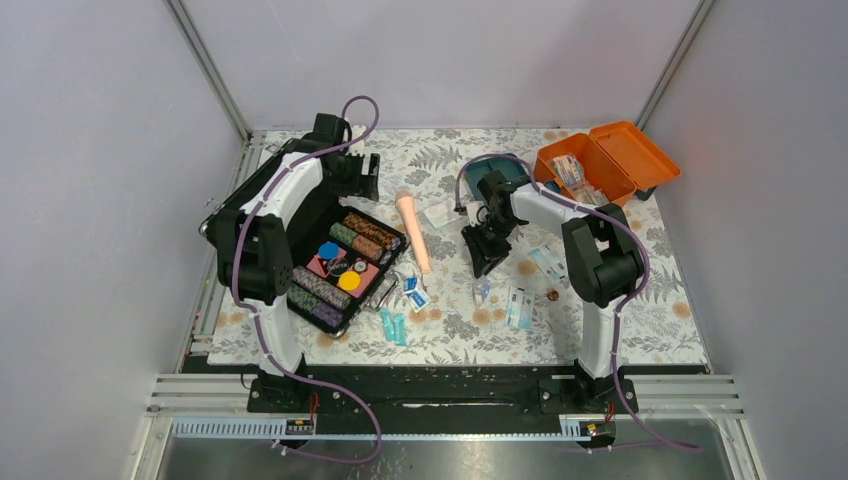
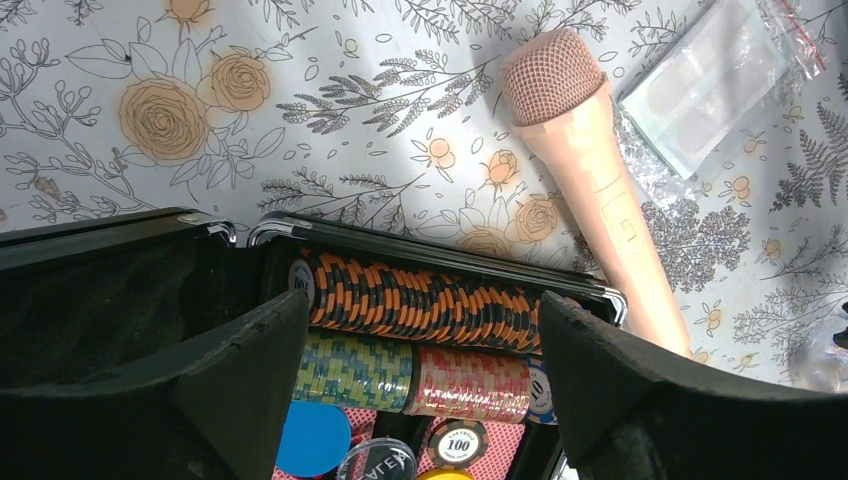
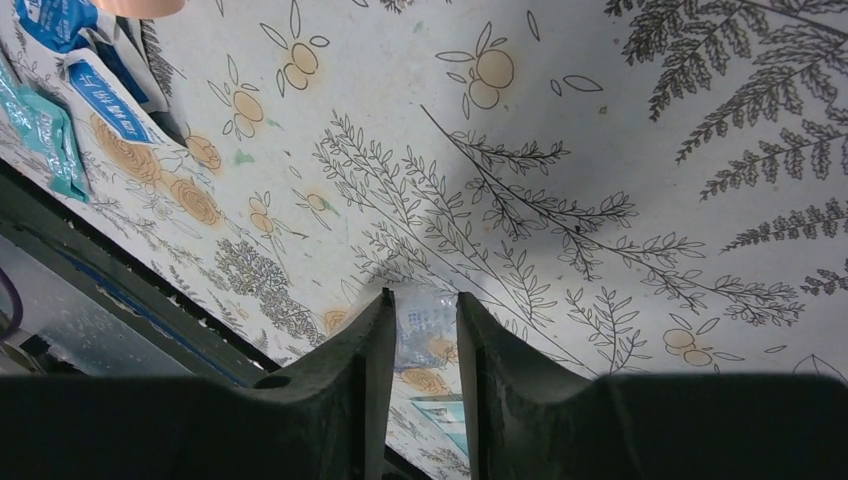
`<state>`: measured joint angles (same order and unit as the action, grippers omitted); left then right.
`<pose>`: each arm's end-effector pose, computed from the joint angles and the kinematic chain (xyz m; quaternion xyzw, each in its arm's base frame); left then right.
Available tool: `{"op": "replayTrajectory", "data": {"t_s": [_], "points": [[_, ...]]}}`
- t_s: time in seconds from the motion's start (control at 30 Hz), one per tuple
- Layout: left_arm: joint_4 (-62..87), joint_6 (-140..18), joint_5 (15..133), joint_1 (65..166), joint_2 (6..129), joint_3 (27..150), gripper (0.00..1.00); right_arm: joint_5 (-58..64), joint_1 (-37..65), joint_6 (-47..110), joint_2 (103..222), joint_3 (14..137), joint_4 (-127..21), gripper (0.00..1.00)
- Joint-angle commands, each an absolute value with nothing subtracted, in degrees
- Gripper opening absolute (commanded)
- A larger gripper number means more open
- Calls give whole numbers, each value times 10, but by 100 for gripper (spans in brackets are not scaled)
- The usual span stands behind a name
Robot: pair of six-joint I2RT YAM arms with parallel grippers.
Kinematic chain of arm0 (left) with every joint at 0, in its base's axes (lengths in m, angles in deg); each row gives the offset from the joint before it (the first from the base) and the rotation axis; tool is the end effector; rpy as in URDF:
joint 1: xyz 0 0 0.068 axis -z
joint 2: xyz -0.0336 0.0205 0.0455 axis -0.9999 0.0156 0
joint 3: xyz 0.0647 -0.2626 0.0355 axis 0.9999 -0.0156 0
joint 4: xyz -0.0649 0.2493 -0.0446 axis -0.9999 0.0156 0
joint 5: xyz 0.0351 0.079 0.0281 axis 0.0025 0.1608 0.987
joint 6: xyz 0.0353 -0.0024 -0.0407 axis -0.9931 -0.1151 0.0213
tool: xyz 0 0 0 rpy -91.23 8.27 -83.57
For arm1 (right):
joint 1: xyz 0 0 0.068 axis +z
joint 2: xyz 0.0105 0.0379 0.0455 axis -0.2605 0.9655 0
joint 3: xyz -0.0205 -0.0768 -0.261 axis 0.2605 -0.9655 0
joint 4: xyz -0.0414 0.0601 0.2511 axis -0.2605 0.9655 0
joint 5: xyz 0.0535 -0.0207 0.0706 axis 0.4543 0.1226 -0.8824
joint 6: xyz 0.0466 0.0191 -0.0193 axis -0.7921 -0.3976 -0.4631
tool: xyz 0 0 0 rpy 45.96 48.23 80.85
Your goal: Organize the medicine kit
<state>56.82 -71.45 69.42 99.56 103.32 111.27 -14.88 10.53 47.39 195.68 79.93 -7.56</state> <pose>0.4158 -0.0848 0.2577 0.1088 0.9497 -0.1356 0.2605 0.3396 0.1796 0.1622 -0.3095 0.9221 0.2263 0.0524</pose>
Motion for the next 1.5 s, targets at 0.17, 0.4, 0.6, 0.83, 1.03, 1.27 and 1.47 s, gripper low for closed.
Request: {"op": "replayTrajectory", "data": {"t_s": [0.17,0.4,0.6,0.83,1.03,1.27,1.47], "points": [[540,-716,685,990,1011,1114,83,-117,120,516,1936,822,-62,0],[542,-710,671,990,1019,1111,83,-96,116,599,1834,841,-56,0],[569,-714,677,991,1037,1132,82,-52,64,575,1775,893,-98,0],[582,-718,687,992,1049,1169,82,4,-77,482,1804,1036,-153,0],[619,-754,707,992,1063,1211,82,153,-146,481,1858,1084,-203,0],[630,-776,720,992,1045,1192,82,163,-187,521,1888,1036,-219,0],[630,-757,714,992,1045,1187,82,120,-188,561,1938,1001,-221,0]]}}
